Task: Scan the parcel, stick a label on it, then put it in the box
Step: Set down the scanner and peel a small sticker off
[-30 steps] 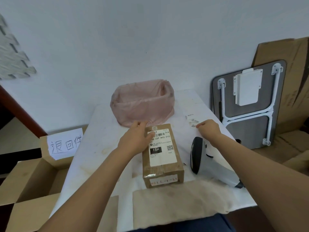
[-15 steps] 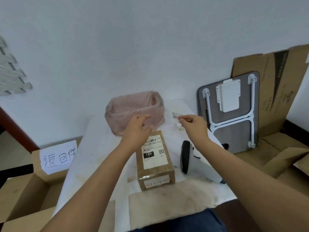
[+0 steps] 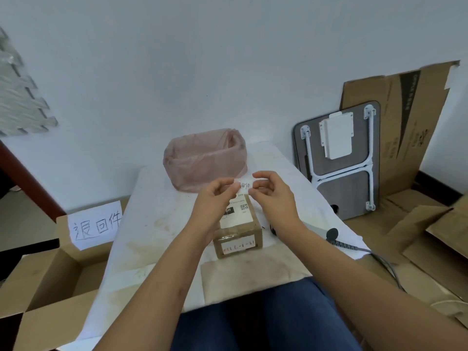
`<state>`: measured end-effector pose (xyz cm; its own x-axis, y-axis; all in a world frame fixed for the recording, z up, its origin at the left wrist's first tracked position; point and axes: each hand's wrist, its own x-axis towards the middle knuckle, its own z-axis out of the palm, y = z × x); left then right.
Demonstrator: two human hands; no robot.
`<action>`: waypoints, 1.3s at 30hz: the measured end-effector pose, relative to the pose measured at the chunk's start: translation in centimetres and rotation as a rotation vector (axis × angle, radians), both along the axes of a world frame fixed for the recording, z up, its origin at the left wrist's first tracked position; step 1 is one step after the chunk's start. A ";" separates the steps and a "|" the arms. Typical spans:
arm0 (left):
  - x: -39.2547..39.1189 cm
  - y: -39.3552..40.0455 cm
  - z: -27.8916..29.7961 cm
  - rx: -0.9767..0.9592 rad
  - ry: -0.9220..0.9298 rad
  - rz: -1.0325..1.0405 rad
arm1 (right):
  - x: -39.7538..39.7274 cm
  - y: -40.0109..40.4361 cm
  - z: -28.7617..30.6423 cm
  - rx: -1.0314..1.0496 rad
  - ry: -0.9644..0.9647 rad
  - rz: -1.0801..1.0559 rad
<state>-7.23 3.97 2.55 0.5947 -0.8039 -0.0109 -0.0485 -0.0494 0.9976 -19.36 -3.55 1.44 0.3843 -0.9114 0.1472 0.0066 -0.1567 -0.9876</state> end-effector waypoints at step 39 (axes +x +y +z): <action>-1.4 3.6 -0.3 -0.087 -0.065 0.252 | 0.4 3.8 -1.0 0.240 -0.121 0.178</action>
